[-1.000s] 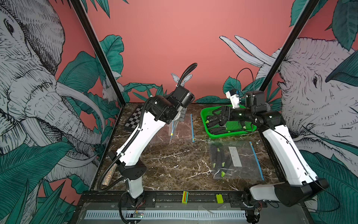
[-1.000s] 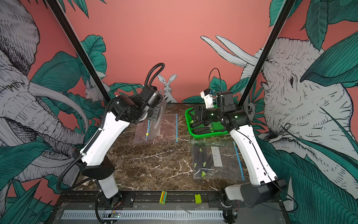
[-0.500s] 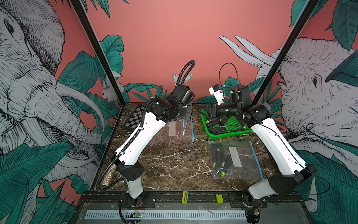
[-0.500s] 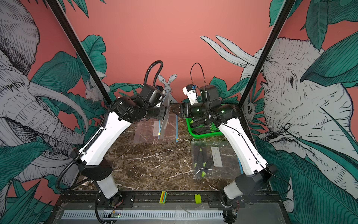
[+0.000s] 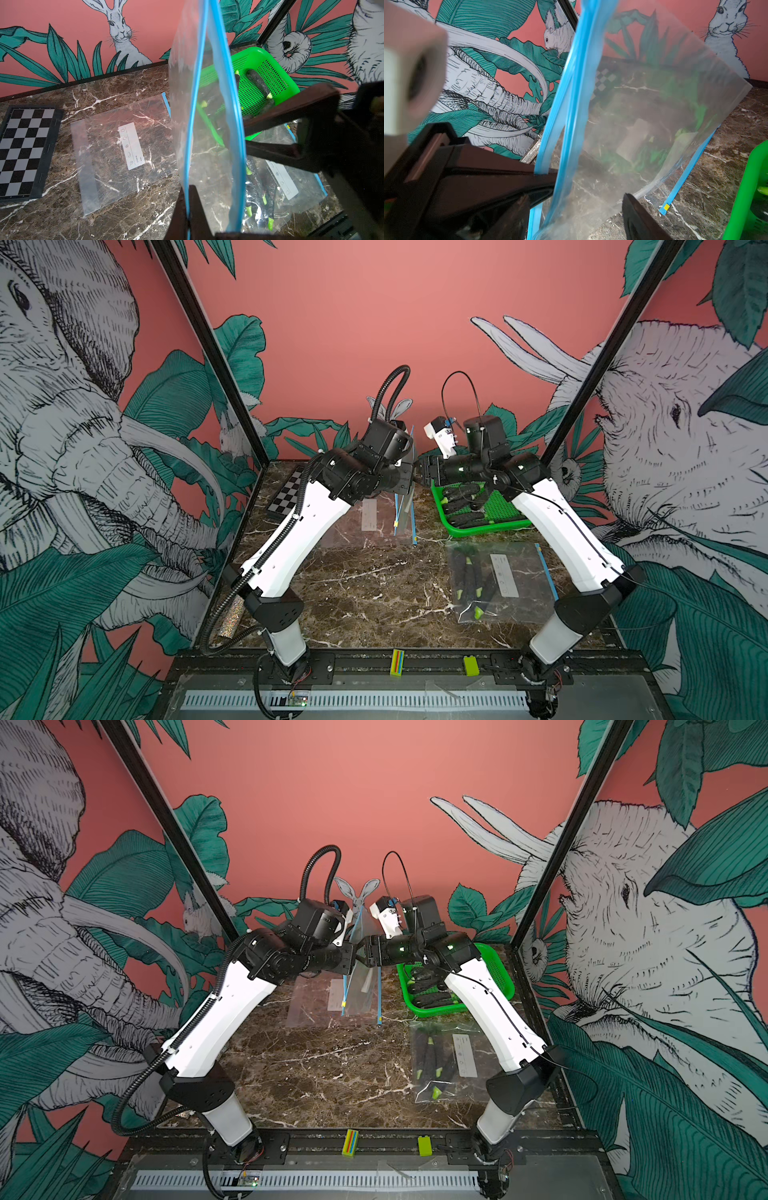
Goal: Place the eggplant in a zip-top bag and seal the zipper
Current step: Open the zipper of the food storage bag at the center of the board.
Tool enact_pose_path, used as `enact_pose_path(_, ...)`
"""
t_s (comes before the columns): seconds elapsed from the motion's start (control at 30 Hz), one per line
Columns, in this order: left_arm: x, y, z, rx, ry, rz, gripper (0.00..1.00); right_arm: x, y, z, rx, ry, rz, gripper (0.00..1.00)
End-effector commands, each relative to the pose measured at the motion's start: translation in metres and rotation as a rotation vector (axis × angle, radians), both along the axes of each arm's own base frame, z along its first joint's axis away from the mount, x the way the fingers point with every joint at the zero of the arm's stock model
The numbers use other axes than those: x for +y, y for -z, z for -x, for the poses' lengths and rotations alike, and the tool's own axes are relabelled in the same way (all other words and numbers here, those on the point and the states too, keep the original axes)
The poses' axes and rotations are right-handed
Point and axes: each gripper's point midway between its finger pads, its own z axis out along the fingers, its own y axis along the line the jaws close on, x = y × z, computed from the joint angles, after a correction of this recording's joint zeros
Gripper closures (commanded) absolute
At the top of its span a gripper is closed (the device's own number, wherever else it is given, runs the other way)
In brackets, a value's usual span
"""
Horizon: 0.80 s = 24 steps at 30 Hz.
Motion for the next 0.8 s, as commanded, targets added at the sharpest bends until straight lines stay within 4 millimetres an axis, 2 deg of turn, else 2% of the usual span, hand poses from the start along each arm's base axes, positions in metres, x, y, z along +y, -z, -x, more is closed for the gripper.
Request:
enact_pose_path(0.0, 0.006, -0.018, 0.006, -0.033, 0.001, 0.049, 1.00, -0.006, -0.007, -0.007, -0.048, 0.055, 0.038, 0.32)
enact_pose_path(0.13, 0.009, -0.018, 0.005, -0.037, -0.009, 0.041, 1.00, -0.016, 0.001, -0.015, -0.061, 0.124, 0.097, 0.42)
enact_pose_path(0.27, 0.014, -0.018, 0.004, -0.043, -0.027, 0.026, 1.00, -0.021, 0.006, -0.018, -0.070, 0.154, 0.126, 0.65)
enact_pose_path(0.33, 0.017, -0.017, 0.003, -0.046, -0.048, 0.014, 1.00, -0.024, 0.009, -0.019, -0.070, 0.164, 0.143, 0.72)
enact_pose_path(0.57, 0.025, -0.004, -0.009, -0.023, -0.143, -0.039, 1.00, -0.030, 0.015, -0.020, -0.076, 0.179, 0.184, 0.84)
enact_pose_path(0.77, 0.009, 0.011, -0.017, -0.021, -0.157, -0.081, 1.00, -0.032, 0.030, -0.023, -0.047, 0.171, 0.214, 0.94)
